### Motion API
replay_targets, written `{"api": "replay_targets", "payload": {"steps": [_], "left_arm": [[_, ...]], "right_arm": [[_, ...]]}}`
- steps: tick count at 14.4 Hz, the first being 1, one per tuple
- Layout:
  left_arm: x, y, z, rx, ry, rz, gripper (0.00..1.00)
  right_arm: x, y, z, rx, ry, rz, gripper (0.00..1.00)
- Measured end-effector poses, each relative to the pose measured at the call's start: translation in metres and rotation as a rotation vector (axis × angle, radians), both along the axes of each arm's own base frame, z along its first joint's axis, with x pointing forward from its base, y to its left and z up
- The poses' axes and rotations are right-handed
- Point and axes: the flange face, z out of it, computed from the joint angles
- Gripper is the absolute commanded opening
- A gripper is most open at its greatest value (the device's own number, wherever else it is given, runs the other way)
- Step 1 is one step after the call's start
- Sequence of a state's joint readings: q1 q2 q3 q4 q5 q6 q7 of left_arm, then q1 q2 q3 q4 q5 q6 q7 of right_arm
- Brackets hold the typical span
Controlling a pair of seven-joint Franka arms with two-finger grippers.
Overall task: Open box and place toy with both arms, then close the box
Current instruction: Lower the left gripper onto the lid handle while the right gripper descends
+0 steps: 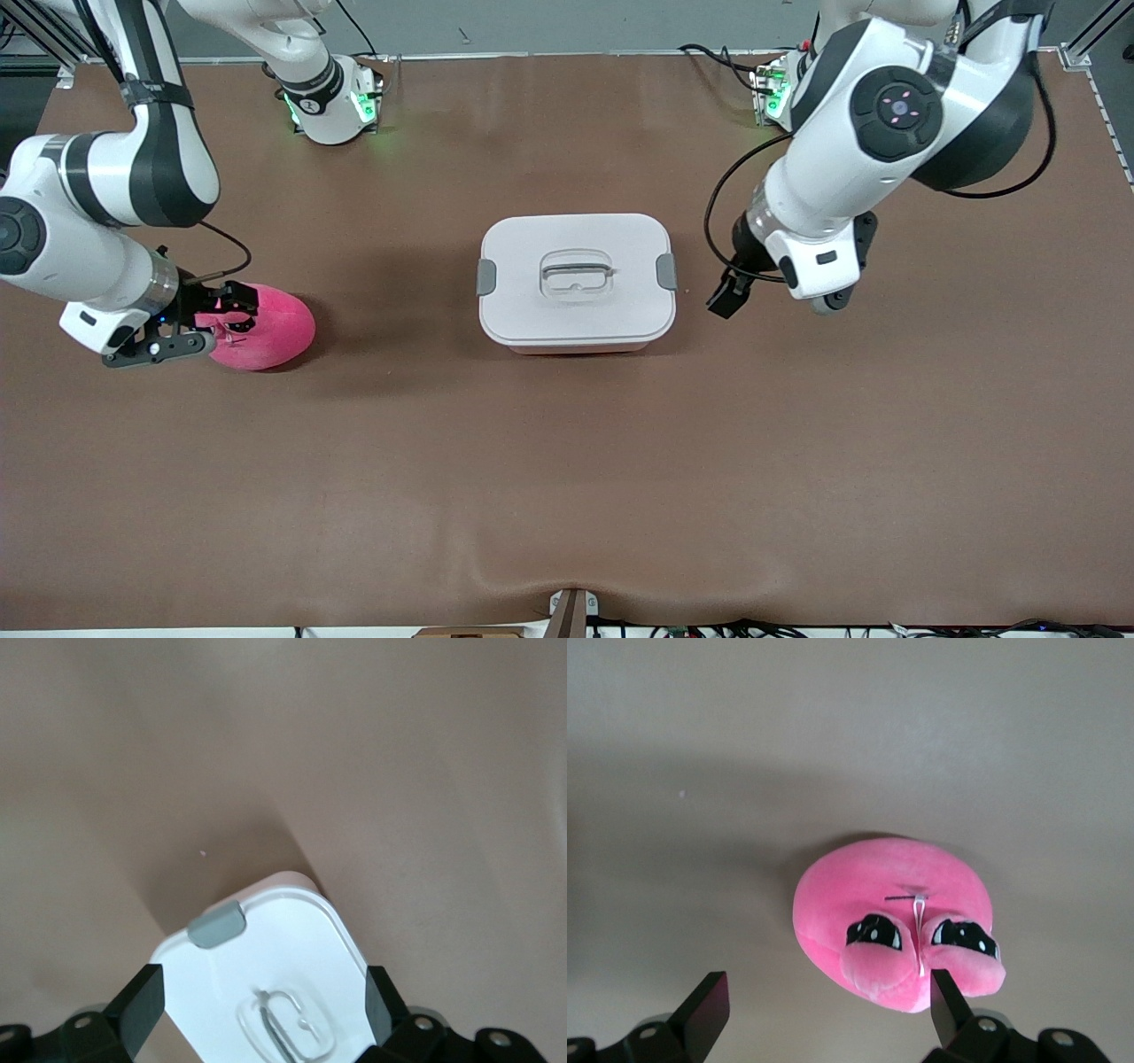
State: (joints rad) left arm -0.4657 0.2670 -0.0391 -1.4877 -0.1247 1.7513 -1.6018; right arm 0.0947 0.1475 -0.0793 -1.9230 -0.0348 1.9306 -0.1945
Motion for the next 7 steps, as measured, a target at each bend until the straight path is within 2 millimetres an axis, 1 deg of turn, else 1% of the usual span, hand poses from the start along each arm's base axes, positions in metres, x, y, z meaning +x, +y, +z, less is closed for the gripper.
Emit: {"api": "replay_targets", "payload": {"steps": [3,7], "left_arm": [[-0.006,-0.025,-0.015,0.006,0.011,0.080,1.00],[-0.017,-0.051,-0.029,0.025,0.039,0.149,1.00]], "right_arm": [[-0.009,-0.006,-0.021,0.004,0.010,0.026,1.00],[-0.017,-0.006,-0.040,0.003,0.010,0.031,1.00]]}}
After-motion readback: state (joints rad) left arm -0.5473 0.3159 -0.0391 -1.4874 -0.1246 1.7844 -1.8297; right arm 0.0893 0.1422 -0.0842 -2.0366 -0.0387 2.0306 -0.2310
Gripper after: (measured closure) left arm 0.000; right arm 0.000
